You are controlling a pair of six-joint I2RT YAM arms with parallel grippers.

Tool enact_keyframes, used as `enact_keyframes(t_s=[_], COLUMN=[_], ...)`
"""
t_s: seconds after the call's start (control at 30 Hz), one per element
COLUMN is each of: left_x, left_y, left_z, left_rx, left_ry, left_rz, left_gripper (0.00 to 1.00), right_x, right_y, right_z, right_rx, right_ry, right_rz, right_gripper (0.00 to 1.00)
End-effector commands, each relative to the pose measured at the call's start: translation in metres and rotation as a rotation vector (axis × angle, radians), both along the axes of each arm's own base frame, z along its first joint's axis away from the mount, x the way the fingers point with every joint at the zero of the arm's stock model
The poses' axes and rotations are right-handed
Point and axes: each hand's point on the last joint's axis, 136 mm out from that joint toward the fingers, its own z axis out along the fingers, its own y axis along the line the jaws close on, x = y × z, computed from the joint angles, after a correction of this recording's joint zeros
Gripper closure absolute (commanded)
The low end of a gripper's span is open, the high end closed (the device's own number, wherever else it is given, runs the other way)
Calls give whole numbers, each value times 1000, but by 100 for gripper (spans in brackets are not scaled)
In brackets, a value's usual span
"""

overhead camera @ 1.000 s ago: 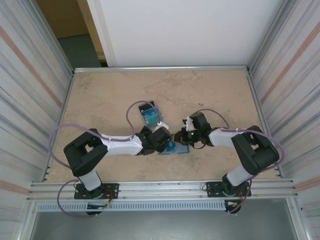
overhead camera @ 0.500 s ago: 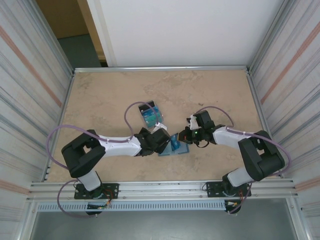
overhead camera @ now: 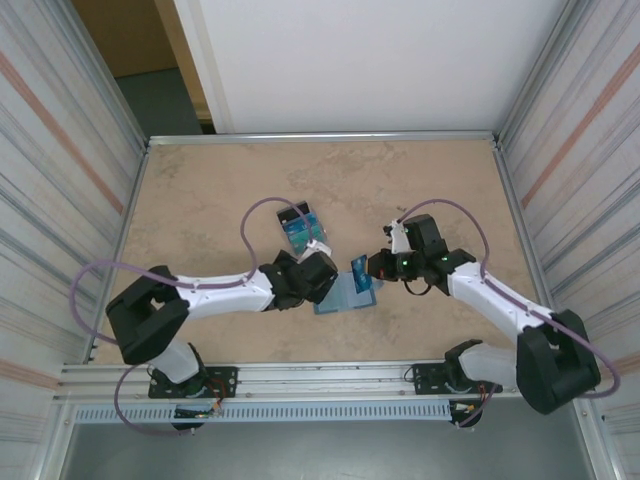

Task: Take the credit cards out of the card holder

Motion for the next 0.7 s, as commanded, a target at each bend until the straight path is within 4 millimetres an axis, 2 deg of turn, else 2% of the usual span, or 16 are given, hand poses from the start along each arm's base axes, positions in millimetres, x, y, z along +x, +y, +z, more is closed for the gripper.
enact_keyframes(t_s=[0.0,0.2,0.37,0.43,0.67], left_x=[11,13,4,-4,-30], left_y=[-1,-6,-10,-14,-30], left_z=[49,96,134,144,158], left_rx=[-116,-384,-516,-534,-519], left_ry=[-94,-119,-124,-110,-52], left_rz=[15,-130,-338,-437,-708], left_gripper=[1,3,4,1,8], right_x=[0,-3,-11,-17,-43], right_y=[-6,-2,14,22,48], right_z=[28,60,84,92,115], right_rx=[-27,-1,52,69,61], right_ry=[-118,-231,-301,-329,-408], right_rz=[35,89,198,253,461], right_gripper=[100,100,100,100,100])
